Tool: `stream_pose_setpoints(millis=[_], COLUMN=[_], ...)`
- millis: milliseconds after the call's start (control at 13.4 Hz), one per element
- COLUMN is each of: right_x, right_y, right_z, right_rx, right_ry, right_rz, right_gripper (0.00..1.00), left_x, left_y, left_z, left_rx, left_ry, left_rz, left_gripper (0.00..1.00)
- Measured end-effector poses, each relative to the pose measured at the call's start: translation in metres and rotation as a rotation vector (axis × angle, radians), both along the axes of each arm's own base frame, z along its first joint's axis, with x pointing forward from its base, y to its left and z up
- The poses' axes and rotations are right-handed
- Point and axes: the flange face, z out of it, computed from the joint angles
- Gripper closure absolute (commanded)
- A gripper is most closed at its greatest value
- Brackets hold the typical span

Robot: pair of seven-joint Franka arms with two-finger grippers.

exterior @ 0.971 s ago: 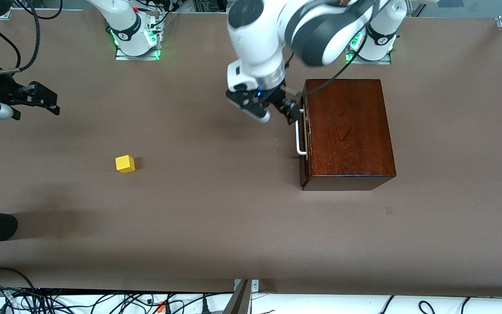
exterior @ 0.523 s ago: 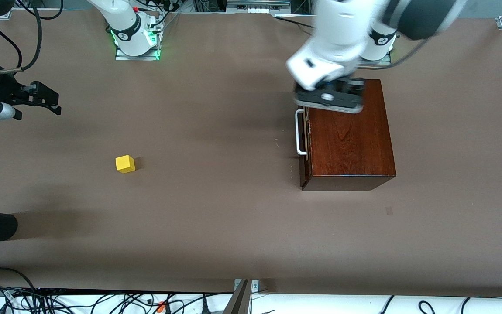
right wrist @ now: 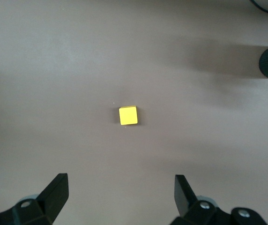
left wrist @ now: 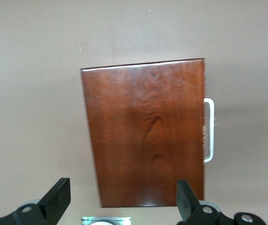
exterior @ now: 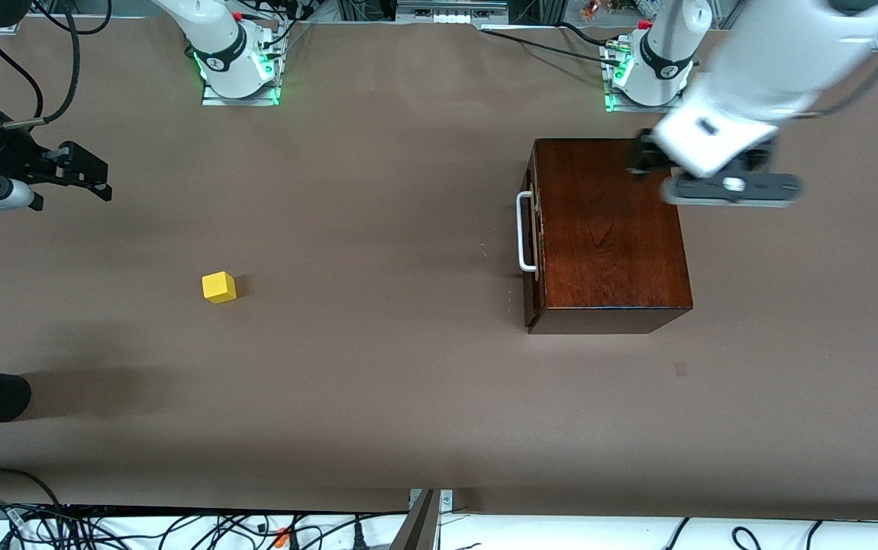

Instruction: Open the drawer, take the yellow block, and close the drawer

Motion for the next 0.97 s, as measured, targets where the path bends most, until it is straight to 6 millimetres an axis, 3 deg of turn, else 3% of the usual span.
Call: stream_pose_setpoints(millis=[149,299,971], right_x=[0.0,0.0,0.002], right_y=[0.0,0.0,-0.002], right_z=[0.0,0.0,-0.004], right_rx=[0.0,0.0,-0.001], right_ry=[-0.001,-0.001,0.005], right_rz=[0.0,0.0,-0.005], right_gripper=[0.0,0.0,0.0], left_x=[0.005,0.002,-0.014], left_y=[0.056,0.084,0.122], left_z=[0.006,0.008,-0.015], left_rx=[-0.032,-0.038,-0.037], left_ry=[0.008,-0.006,-0.102], left_rz=[-0.015,-0.026,-0.021], left_gripper=[0.0,0.0,0.0])
